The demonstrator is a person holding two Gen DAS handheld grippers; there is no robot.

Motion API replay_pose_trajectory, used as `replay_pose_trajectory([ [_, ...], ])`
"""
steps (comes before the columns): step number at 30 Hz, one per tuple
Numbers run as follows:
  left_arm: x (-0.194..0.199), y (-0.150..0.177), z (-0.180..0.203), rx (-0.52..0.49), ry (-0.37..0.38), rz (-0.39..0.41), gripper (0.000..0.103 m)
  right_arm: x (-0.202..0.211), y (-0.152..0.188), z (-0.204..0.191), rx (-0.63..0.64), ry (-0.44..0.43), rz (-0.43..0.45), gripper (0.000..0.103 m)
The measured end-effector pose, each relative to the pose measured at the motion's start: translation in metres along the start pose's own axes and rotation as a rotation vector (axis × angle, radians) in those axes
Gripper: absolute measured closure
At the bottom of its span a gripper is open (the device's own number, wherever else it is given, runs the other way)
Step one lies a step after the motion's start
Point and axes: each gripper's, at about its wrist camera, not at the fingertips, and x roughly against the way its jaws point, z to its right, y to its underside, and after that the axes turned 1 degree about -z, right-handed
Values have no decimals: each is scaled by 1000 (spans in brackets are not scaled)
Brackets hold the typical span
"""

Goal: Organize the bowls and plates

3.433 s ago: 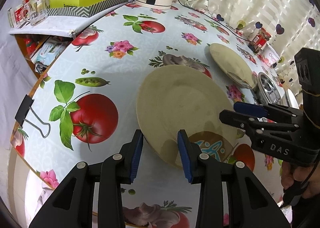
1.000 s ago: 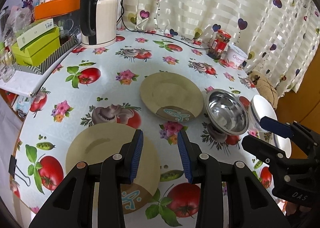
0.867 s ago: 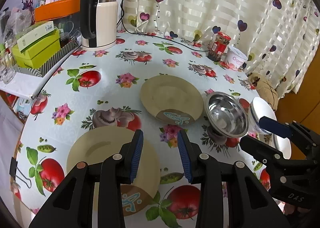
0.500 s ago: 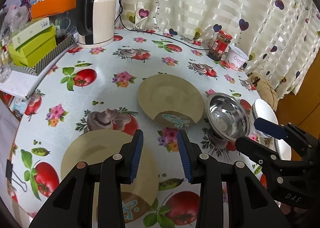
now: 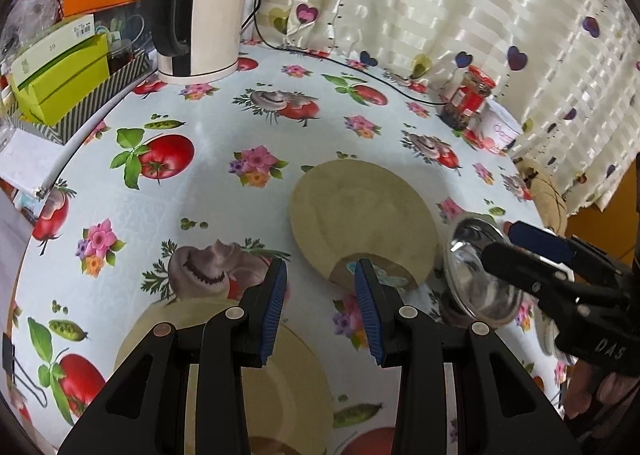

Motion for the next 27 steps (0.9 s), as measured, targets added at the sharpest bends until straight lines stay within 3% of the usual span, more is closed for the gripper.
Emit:
replay_pose_trajectory([
  [13, -46, -36, -3, 34, 1, -91, 66, -73, -47, 25, -5, -81, -193, 39],
  [21, -65, -39, -7, 50, -8, -140, 66, -112, -60, 40, -2, -62, -304, 41],
  [27, -77, -37, -13, 69, -33, -173, 66, -129, -60, 47, -10, -56, -351, 48],
])
